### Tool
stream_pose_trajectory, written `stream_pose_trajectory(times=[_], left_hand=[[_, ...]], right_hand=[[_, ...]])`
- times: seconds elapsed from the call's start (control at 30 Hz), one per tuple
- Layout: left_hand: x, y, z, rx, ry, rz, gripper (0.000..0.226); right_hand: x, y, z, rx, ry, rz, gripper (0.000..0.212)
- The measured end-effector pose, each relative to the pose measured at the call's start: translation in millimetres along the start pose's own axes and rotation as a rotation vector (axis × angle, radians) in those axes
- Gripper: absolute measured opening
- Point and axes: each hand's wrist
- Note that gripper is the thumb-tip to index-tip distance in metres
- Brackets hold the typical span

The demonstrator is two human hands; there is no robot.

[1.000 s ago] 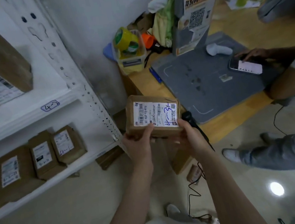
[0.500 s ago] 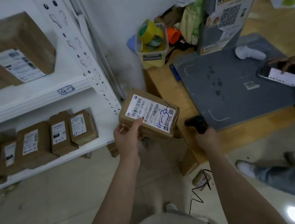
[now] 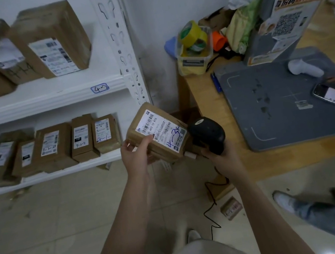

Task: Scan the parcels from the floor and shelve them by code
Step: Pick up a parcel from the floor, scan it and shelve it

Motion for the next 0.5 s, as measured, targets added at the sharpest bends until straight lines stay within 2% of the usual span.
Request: stream_pose_trajectory(times=[0.2,0.4,0.5], left_hand=[[5.4,18.2,1.6,0.027,-0.038,-0.039,0.071],[0.0,21.4,5.0,0.038,-0.052,-0.118,0.075],[-5.7,16.7,11.9,0.059,-0.081,-0.153,0.064]], right_hand=[[-11.9,-8.5,-13.0,0.015,0.069,-0.107,0.018],[-20.2,-25.0,-13.2,-0.042,0.08,-0.134,0.022],[-20.8,-30.0,-12.2,-0.079,0.077,-0.103,0.021]])
Point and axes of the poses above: each hand's wrist, its own x-axis towards the middle knuckle, its own y-axis out of the back of the hand, z = x × y, and after that the axes turned 1 degree about y, right-handed
